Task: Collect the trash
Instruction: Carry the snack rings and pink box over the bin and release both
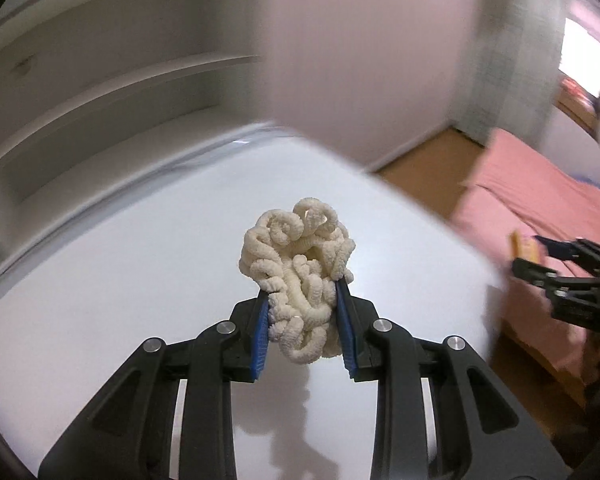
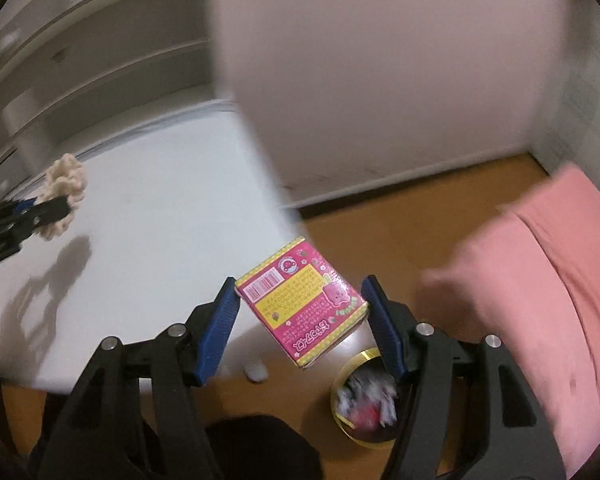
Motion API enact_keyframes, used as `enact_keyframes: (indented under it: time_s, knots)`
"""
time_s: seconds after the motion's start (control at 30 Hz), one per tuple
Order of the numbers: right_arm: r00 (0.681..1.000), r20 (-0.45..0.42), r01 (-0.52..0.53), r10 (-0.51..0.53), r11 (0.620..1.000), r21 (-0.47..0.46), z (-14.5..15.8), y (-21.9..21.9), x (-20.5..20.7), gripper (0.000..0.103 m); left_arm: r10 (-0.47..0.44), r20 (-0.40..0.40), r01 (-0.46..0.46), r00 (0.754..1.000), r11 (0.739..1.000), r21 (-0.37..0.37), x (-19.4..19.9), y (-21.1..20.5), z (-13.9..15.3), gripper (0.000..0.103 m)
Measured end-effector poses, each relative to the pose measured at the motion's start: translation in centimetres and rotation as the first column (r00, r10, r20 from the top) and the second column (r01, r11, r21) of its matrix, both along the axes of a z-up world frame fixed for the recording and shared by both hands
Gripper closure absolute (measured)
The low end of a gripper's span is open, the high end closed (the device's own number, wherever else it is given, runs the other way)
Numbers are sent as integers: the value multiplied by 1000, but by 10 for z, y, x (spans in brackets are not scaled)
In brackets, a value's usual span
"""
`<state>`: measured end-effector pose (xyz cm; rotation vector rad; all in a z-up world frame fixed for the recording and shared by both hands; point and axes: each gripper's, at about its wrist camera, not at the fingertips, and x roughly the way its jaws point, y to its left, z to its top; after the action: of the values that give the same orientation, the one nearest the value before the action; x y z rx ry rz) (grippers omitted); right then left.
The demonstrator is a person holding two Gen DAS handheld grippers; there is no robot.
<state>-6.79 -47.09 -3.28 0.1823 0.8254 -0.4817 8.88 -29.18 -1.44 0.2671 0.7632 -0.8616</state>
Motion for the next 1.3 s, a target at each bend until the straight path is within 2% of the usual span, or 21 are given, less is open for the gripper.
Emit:
enact_keyframes:
  time_s: [0.13,0.33,0.4,0.6,0.73,1.07,1.1,1.13,1.2,1.3]
  knots:
    - [987,-10,162,-162,986,28,-23,-43,-72,41,-156,-20,155,988,988,-23,-63,-64,-4,75]
    - [955,-69,296,-290,949,111,-75,-87,-116,41,-337,-28,337,941,941,23,-146,-143,-35,75]
    - [948,-94,314,-304,941,123,-94,-100,-120,41,-367,-32,368,930,929,45,-159,-163,-49,75]
    - [925,-183,365,-332,911,194,-140,-138,-130,41,-391,-81,398,917,912,97,-165,-199,-88,75]
    - [915,-236,379,-326,896,232,-161,-144,-130,41,-391,-109,402,914,909,110,-172,-212,-99,75]
    - [914,-244,383,-323,886,260,-170,-144,-125,41,-403,-142,420,904,899,122,-177,-227,-114,75]
    - [914,-243,383,-324,886,262,-171,-144,-125,39,-403,-144,420,904,899,122,-178,-228,-113,75]
    - [912,-247,387,-326,885,259,-171,-146,-125,32,-403,-146,420,904,899,122,-178,-228,-112,75]
    - [910,-245,393,-334,884,252,-171,-148,-126,25,-403,-149,422,903,898,126,-178,-227,-111,75]
    - [907,-234,405,-351,880,248,-168,-151,-129,24,-405,-158,426,901,895,134,-177,-228,-114,75]
